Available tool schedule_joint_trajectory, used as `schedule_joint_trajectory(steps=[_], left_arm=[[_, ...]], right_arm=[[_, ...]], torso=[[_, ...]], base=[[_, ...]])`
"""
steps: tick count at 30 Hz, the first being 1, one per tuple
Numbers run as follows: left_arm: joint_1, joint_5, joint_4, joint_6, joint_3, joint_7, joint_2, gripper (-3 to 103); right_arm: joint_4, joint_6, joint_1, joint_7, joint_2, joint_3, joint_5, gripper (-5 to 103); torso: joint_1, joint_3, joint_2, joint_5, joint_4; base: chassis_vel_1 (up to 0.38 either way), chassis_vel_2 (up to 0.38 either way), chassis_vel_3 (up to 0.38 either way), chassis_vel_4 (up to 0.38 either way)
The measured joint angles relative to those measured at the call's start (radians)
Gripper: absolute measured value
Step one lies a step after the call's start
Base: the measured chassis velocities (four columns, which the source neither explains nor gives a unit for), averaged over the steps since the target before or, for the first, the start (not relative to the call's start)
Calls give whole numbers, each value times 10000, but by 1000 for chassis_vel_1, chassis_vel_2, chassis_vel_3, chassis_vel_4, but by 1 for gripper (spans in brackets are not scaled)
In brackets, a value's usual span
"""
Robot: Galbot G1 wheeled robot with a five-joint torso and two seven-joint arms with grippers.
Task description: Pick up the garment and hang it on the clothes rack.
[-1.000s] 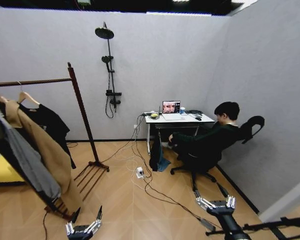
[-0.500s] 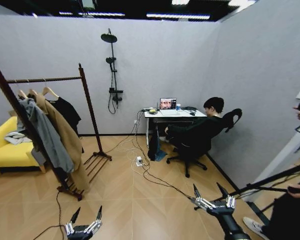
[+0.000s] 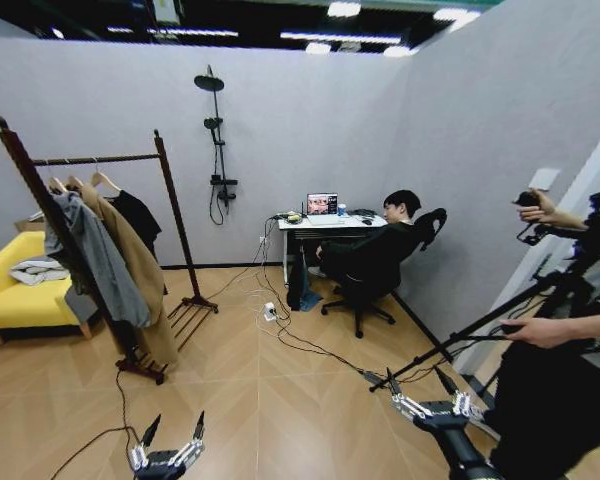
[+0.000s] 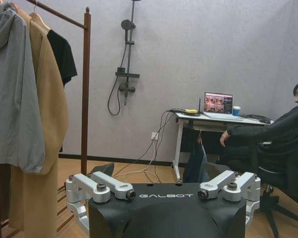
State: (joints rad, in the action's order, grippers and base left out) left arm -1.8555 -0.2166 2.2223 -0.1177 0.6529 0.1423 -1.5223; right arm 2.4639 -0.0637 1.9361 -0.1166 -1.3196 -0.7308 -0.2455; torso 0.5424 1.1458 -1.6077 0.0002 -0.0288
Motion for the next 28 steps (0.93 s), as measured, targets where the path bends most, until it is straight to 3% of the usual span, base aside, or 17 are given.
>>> schedule_joint_trajectory(steps=[28], left_arm=[[-2, 0, 0, 0, 1, -1, 0, 100]], right_arm=[[0, 0, 3, 0, 0, 0, 0, 100]], torso=[[-12, -5, -7, -2, -5]], base=[[-3, 2, 3, -4]])
